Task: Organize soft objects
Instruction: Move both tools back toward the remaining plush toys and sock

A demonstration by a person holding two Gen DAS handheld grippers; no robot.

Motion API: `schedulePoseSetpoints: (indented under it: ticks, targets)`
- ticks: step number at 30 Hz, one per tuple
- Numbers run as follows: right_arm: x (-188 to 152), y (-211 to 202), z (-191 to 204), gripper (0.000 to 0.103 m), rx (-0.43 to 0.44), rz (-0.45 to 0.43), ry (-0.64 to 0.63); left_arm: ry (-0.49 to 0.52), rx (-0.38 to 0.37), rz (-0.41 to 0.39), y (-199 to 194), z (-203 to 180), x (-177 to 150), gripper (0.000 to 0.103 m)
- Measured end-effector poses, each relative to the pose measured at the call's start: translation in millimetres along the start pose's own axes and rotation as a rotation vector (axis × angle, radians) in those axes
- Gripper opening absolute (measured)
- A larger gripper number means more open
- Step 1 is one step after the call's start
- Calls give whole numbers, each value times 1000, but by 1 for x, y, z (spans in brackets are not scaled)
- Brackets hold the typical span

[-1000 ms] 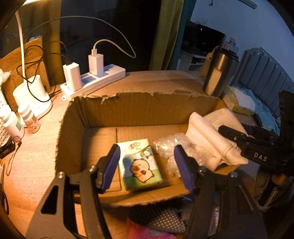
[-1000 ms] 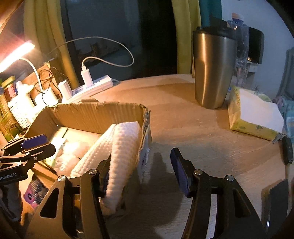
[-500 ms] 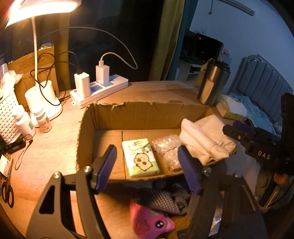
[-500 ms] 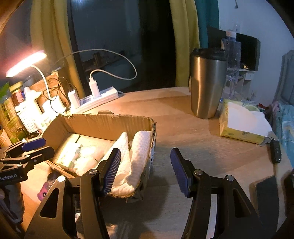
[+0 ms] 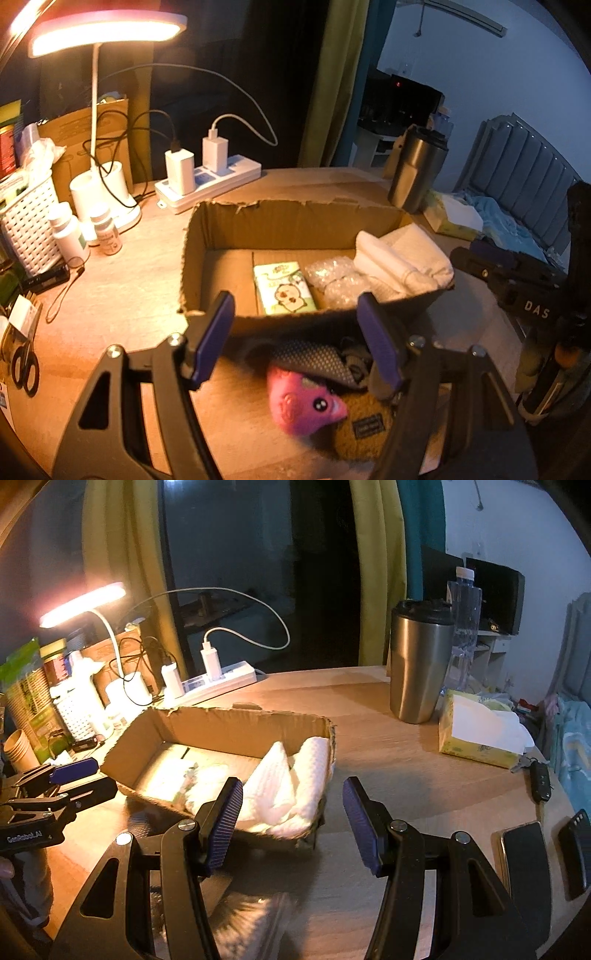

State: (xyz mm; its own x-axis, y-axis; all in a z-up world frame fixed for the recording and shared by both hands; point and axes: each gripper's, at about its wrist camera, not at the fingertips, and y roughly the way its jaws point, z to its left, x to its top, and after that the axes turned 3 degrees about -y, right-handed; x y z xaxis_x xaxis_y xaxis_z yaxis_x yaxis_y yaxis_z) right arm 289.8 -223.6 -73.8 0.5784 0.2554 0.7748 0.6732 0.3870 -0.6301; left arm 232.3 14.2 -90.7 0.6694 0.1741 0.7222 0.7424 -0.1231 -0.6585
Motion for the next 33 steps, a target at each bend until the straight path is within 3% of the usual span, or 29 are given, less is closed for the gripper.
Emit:
schedulePoseSetpoints:
  ticks: [13, 33]
  targets:
    - [-11, -14, 27, 60, 22, 14, -31, -23, -8, -7, -23, 10, -19, 70]
    - [-34, -2, 76, 60, 63, 85, -98, -90, -5, 22, -31, 42, -54, 71]
